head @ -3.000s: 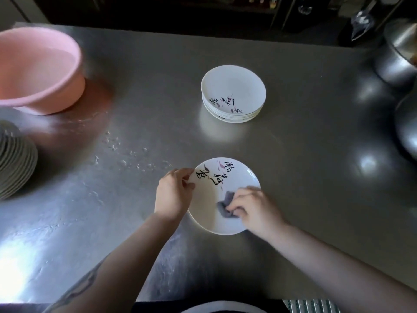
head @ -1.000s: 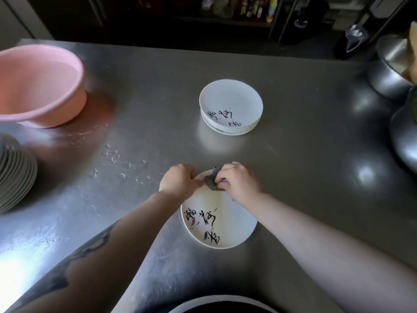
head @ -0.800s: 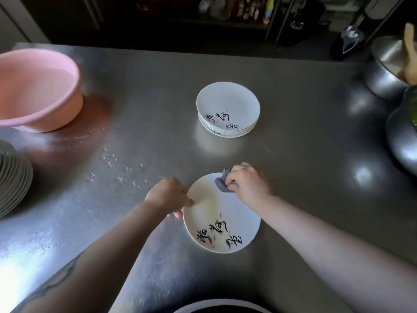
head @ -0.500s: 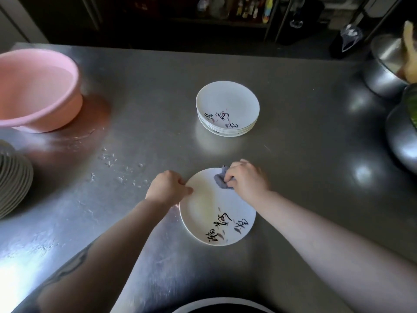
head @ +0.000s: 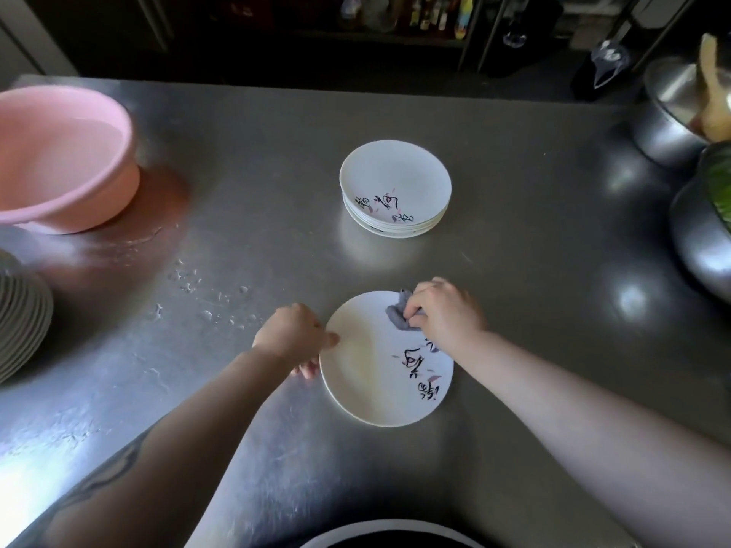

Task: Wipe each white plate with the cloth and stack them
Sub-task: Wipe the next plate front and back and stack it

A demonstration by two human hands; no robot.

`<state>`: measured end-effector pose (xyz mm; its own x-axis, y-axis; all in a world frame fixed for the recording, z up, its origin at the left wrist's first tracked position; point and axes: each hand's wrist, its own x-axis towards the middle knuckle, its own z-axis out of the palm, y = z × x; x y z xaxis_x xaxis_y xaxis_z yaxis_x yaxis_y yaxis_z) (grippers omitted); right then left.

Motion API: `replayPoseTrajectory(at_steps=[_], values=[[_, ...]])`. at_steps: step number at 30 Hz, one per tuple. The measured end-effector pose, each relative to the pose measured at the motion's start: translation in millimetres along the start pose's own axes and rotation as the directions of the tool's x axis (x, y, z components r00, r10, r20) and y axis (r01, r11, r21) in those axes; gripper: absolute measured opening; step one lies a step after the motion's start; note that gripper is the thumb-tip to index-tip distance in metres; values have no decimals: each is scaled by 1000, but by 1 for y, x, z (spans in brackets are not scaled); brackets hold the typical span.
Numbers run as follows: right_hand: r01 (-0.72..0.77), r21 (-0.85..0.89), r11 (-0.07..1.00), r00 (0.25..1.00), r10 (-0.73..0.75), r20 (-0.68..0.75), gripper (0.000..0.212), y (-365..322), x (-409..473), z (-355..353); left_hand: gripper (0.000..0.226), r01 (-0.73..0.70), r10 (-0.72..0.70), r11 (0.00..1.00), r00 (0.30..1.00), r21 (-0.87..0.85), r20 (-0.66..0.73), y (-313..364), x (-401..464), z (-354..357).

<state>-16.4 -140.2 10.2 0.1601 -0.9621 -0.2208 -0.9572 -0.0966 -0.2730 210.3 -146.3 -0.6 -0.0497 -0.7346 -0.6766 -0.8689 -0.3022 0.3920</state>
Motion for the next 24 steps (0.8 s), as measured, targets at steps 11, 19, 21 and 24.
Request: replayPoseTrajectory(at_steps=[11, 19, 21, 24], values=[[5, 49, 999, 1000, -4, -23, 12, -4, 6, 4, 30, 26, -27, 1000, 997, 17, 66, 10, 6, -4], [65, 90, 994, 998, -65, -2, 14, -27, 14, 19, 24, -138, 195, 969, 937, 204, -290, 34, 10, 0], [83, 84, 993, 997, -81, -19, 12, -26, 15, 19, 29, -122, 135, 990, 959, 68, -248, 30, 11, 1], [-2, 33, 999, 1000, 3, -25, 15, -10, 14, 9, 25, -86, 69, 993, 980, -86, -188, 14, 7, 5]])
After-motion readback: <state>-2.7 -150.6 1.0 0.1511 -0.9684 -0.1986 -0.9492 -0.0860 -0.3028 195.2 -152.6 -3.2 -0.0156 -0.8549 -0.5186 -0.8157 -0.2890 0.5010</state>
